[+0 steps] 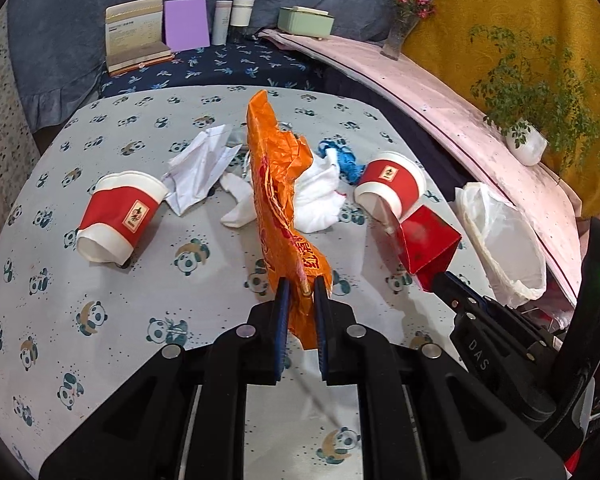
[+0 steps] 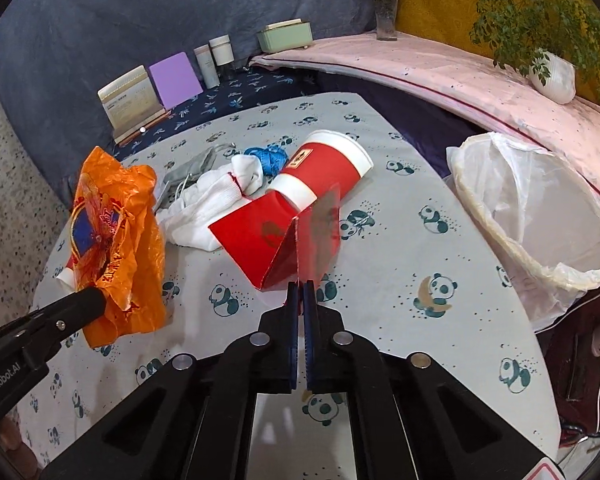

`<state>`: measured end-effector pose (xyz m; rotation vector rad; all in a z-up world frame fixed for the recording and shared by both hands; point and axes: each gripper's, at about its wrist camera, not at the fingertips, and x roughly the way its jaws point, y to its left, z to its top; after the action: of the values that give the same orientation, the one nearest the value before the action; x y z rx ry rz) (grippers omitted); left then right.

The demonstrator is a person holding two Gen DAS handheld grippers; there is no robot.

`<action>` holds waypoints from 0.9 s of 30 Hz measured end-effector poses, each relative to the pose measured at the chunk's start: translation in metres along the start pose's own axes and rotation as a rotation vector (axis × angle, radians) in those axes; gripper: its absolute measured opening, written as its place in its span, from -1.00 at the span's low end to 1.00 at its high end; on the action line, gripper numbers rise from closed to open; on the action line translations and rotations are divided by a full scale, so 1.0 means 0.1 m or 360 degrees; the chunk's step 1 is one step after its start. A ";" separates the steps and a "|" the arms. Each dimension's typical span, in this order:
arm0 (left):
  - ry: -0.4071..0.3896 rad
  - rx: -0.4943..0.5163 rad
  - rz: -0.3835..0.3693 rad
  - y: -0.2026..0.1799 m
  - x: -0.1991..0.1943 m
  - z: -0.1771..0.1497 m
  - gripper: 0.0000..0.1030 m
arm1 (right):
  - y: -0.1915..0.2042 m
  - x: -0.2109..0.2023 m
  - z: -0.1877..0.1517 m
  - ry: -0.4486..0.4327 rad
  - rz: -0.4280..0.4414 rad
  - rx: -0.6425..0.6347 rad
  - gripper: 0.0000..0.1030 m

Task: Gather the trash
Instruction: 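Carry the orange bag and red packet over the white bin with both tools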

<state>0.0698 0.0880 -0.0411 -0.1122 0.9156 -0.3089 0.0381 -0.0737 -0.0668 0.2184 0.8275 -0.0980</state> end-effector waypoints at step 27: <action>-0.0138 0.0370 -0.0253 -1.59 -0.09 0.33 -0.77 | -1.13 -0.92 0.49 -0.0377 -0.0102 0.0188 -0.98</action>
<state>0.0564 -0.0617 0.0217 0.0161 0.7804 -0.5515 -0.0083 -0.1945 0.0156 0.2858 0.5933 -0.2294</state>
